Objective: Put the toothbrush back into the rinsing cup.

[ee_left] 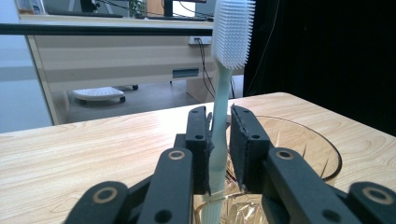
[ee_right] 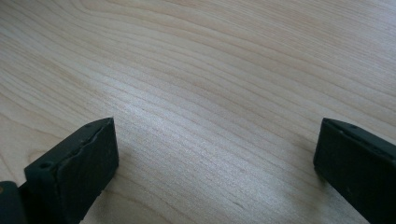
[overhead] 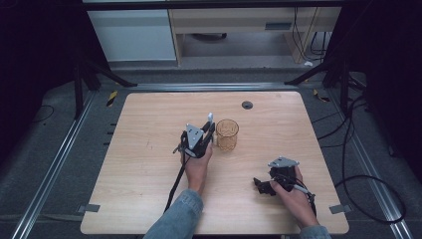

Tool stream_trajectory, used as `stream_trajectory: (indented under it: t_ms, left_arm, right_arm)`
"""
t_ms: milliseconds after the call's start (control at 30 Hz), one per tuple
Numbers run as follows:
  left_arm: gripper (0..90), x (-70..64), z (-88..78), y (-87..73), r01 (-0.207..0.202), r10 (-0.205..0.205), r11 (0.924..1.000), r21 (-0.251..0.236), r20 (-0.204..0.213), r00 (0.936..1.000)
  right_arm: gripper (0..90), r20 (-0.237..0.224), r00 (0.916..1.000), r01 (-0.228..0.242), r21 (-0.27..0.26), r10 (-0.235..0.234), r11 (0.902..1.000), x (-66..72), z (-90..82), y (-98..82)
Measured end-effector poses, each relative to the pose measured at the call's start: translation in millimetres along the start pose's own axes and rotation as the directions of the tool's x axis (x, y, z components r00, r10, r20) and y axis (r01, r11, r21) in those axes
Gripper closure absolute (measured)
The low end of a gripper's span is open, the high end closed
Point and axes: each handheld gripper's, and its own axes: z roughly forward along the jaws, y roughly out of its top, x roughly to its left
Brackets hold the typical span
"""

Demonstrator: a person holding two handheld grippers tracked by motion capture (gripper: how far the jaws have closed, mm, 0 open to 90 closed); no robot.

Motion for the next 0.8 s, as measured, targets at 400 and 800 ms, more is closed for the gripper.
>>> stream_trajectory:
  t_ms: [400, 800]
  left_arm:
    - [63.2, 4.7, -3.6, 4.1, -0.022, 0.021, 0.9991, 0.036, 0.029, 0.9993]
    - [49.1, 10.6, -11.1, 11.3, -0.078, 0.069, 0.9923, 0.097, 0.095, 0.9931]
  right_arm:
    - [0.3, -0.001, 1.0, 0.0, 0.0, 0.0, 1.0, 0.0, 0.0, 0.0]
    - [0.3, 0.001, 1.0, 0.0, 0.0, 0.0, 1.0, 0.0, 0.0, 0.0]
